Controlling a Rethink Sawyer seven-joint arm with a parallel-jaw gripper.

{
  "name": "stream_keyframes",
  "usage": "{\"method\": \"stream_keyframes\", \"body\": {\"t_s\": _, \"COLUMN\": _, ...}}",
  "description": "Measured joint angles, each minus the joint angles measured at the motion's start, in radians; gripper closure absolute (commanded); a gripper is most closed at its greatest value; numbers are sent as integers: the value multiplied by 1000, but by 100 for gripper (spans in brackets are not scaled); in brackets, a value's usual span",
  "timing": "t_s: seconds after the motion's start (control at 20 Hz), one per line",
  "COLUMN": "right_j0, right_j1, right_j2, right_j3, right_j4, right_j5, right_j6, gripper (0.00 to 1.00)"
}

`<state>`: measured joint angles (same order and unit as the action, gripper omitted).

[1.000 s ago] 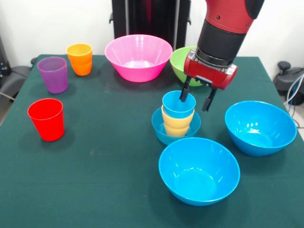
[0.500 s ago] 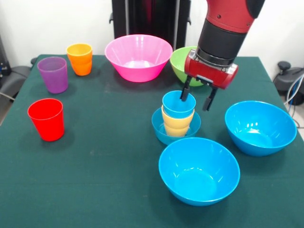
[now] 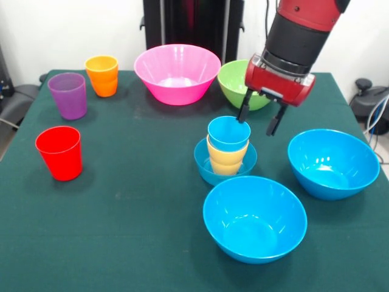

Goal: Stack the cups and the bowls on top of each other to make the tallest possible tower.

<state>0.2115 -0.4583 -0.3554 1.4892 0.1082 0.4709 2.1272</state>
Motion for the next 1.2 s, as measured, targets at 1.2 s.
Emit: {"method": "stream_keyframes", "body": {"t_s": 1.2, "right_j0": 25, "right_j1": -22, "right_j2": -46, "right_j3": -30, "right_j4": 0, "right_j5": 27, "right_j6": 0, "gripper": 0}}
